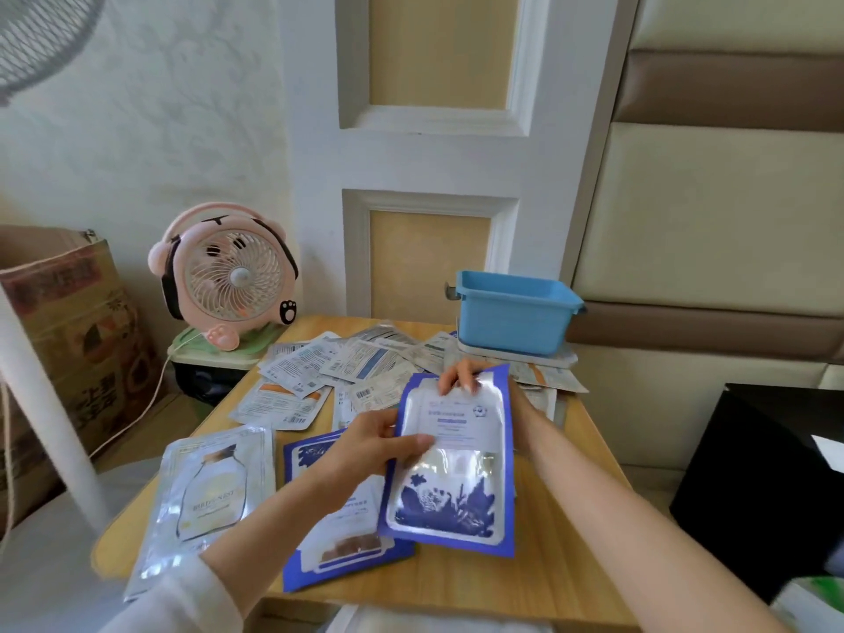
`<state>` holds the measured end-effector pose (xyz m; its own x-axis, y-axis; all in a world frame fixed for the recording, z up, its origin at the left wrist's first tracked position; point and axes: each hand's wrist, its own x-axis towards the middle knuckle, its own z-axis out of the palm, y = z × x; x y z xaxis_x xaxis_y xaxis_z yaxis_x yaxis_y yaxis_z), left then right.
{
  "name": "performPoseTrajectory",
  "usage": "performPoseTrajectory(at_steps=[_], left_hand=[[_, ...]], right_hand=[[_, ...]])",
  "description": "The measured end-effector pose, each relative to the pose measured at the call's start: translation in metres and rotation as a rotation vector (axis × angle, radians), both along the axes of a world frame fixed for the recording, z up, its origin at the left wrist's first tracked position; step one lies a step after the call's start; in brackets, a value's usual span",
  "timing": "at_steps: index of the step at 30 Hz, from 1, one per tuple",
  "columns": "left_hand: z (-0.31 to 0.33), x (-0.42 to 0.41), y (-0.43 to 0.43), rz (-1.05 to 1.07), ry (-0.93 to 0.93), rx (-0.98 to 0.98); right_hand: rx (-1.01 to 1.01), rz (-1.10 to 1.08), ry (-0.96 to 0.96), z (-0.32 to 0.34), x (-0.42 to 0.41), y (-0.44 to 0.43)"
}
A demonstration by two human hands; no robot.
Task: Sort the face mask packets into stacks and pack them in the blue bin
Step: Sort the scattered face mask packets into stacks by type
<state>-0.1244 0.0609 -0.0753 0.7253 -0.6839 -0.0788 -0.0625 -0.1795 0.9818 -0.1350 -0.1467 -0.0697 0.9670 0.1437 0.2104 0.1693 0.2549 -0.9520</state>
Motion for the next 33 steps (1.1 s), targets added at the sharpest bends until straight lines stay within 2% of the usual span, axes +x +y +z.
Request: performPoseTrajectory(at_steps=[3, 5, 8, 10, 13, 15, 17, 20, 22, 23, 25, 26, 28, 30, 33], left_hand=[[-0.003, 0.007, 0.012, 0.174, 0.041, -0.018], [-0.007, 0.014, 0.021, 0.323, 0.031, 0.008], [-0.011, 0.021, 0.035, 0.456, -0.04, 0.126], [-0.01, 0.021, 0.041, 0.47, -0.123, 0.264], [-0.008, 0.016, 0.048, 0.458, -0.362, 0.557], [-0.009, 0.014, 0.052, 0.412, -0.626, 0.847], [-0.016, 0.018, 0.054, 0.368, -0.854, 1.017], [-0.029, 0.022, 0.054, 0.307, -1.026, 0.95], [-0.037, 0.028, 0.051, 0.325, -1.177, 0.882], [-0.039, 0.031, 0.05, 0.279, -1.193, 0.858], [-0.04, 0.032, 0.047, 0.063, -1.076, 0.894], [-0.041, 0.032, 0.046, -0.038, -1.032, 0.95], [-0.045, 0.032, 0.043, -0.164, -1.02, 1.046], [-0.051, 0.03, 0.042, -0.234, -0.987, 1.025], [-0.056, 0.026, 0.045, -0.319, -0.929, 0.991]], right_hand=[[0.144, -0.224, 0.155, -0.005, 0.001, 0.011], [0.159, -0.205, 0.237, -0.009, 0.001, 0.013], [-0.07, -0.145, 0.295, -0.02, 0.001, 0.023], [-0.276, -0.222, 0.32, -0.029, 0.003, 0.037], [-0.423, -0.353, 0.316, -0.039, 0.008, 0.059], [-0.469, -0.386, 0.289, -0.046, 0.014, 0.07], [-0.545, -0.406, 0.248, -0.048, 0.018, 0.08], [-0.655, -0.432, 0.197, -0.051, 0.022, 0.082], [-0.625, -0.395, 0.192, -0.05, 0.022, 0.074], [-0.594, -0.342, 0.192, -0.048, 0.021, 0.069], [-0.591, -0.29, 0.172, -0.046, 0.019, 0.059], [-0.627, -0.34, 0.156, -0.046, 0.02, 0.055], [-0.733, -0.6, 0.142, -0.046, 0.024, 0.043], [-0.829, -0.837, 0.211, -0.048, 0.027, 0.027], [-0.929, -0.805, 0.41, -0.051, 0.029, 0.012]])
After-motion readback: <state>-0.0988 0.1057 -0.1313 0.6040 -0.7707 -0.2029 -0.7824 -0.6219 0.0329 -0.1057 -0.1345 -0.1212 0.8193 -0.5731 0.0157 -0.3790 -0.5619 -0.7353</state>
